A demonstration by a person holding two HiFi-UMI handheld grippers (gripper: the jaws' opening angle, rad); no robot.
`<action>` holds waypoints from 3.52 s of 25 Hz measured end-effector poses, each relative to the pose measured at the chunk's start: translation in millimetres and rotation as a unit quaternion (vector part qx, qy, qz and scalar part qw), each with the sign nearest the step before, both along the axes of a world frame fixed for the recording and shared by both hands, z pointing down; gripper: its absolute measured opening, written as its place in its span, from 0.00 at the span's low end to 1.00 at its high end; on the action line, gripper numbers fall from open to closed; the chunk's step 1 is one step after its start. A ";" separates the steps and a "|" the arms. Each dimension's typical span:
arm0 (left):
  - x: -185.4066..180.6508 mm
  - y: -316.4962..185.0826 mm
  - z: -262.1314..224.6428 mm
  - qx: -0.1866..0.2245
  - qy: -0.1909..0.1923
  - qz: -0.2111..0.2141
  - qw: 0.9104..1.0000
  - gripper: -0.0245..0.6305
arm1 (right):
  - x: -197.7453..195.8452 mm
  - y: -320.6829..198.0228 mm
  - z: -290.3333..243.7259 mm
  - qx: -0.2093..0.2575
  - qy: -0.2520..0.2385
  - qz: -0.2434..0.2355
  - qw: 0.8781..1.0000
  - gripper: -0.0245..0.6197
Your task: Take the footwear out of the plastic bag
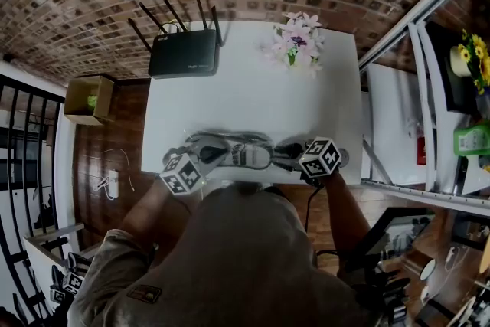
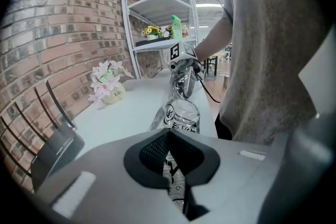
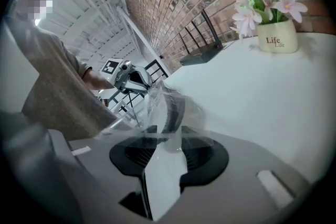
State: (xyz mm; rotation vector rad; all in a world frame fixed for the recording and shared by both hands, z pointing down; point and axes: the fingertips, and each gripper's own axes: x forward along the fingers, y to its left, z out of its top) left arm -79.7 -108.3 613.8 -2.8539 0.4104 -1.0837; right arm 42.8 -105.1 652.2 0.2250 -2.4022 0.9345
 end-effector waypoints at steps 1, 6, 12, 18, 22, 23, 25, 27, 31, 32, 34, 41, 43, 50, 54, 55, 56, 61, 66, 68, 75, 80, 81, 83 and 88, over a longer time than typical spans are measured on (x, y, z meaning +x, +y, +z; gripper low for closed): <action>1.0 0.8 -0.8 0.001 0.000 0.002 1.000 0.04 | -0.5 -1.1 0.6 -0.003 0.000 0.004 1.000 0.30; 5.4 2.7 -6.7 0.010 0.009 0.006 1.000 0.04 | -8.3 -4.0 -3.9 -0.027 -0.025 0.016 0.999 0.34; 2.5 -0.2 -6.9 0.005 0.014 0.001 1.000 0.04 | -15.3 -7.8 -10.7 -0.034 -0.045 0.029 0.998 0.27; -10.2 -8.1 -5.0 -0.006 0.033 -0.035 0.999 0.16 | -8.8 -12.2 -20.4 -0.023 -0.061 0.042 0.997 0.21; -32.1 -20.6 -9.4 -0.005 0.043 -0.080 0.996 0.28 | 0.1 -15.4 -28.4 -0.016 -0.075 0.056 0.995 0.20; -37.6 -24.1 -12.2 -0.001 0.045 -0.089 0.995 0.31 | 2.3 -16.0 -29.6 -0.011 -0.075 0.058 0.995 0.20; -47.7 -30.3 -17.7 0.006 0.044 -0.101 0.994 0.33 | 5.9 -16.9 -31.7 0.002 -0.071 0.056 0.996 0.19; -52.6 -33.1 -21.4 0.005 0.038 -0.097 0.995 0.36 | 7.9 -17.1 -35.1 0.017 -0.069 0.051 0.996 0.19; -48.2 -28.3 -16.3 -0.002 -0.004 -0.040 0.999 0.42 | 7.0 -16.0 -43.7 0.060 -0.060 0.026 0.996 0.19; -45.8 -27.1 -14.2 -0.005 -0.014 -0.026 1.000 0.42 | 6.2 -15.6 -45.8 0.070 -0.058 0.019 0.996 0.19; -41.5 -26.3 -9.2 -0.010 -0.030 -0.005 0.999 0.42 | 4.4 -15.1 -50.1 0.084 -0.056 0.008 0.995 0.19; -44.9 -23.5 4.5 -0.020 -0.056 0.009 0.998 0.30 | 7.5 -13.1 -56.5 0.097 -0.053 0.008 0.994 0.19; -49.9 -22.2 6.2 -0.023 -0.056 0.006 0.998 0.24 | 12.9 -13.2 -56.6 0.095 -0.053 0.017 0.994 0.18; -73.5 -24.3 8.6 -0.024 -0.075 -0.007 0.997 0.09 | 31.1 -11.1 -54.2 0.090 -0.048 0.036 0.994 0.18; -83.6 -25.0 5.4 -0.025 -0.076 -0.013 0.997 0.07 | 36.7 -10.0 -52.9 0.086 -0.048 0.044 0.994 0.18; -83.2 -24.8 3.9 -0.025 -0.072 -0.014 0.997 0.09 | 36.8 -9.5 -52.8 0.085 -0.047 0.045 0.994 0.18; -82.3 -24.8 2.8 -0.026 -0.068 -0.015 0.997 0.13 | 36.7 -9.4 -52.6 0.086 -0.047 0.046 0.994 0.18; -70.0 -26.8 -6.2 -0.019 -0.042 -0.008 0.999 0.39 | 36.2 -10.2 -52.3 0.092 -0.046 0.045 0.994 0.18; -44.7 -26.8 -13.5 -0.010 -0.032 0.019 0.999 0.43 | 33.7 -9.4 -53.8 0.097 -0.048 0.042 0.993 0.18; -29.9 -25.9 -11.3 -0.007 -0.038 0.039 0.998 0.43 | 30.8 -8.5 -54.6 0.098 -0.049 0.039 0.993 0.18; -13.4 -19.6 6.4 -0.017 -0.071 0.071 0.995 0.34 | 19.8 -3.4 -54.9 0.104 -0.046 0.023 0.993 0.18; -28.2 -19.0 4.9 -0.018 -0.064 0.062 0.996 0.21 | 25.9 -4.2 -55.1 0.104 -0.045 0.029 0.993 0.18; -28.7 -18.2 4.6 -0.017 -0.065 0.064 0.996 0.21 | 26.3 -3.5 -54.1 0.103 -0.044 0.028 0.993 0.18; -27.9 -17.0 4.6 -0.013 -0.070 0.069 0.995 0.21 | 26.7 -2.1 -52.0 0.101 -0.042 0.025 0.994 0.19; -26.4 -14.7 3.7 -0.008 -0.074 0.082 0.994 0.20 | 24.3 -2.5 -49.4 0.103 -0.032 0.015 0.994 0.22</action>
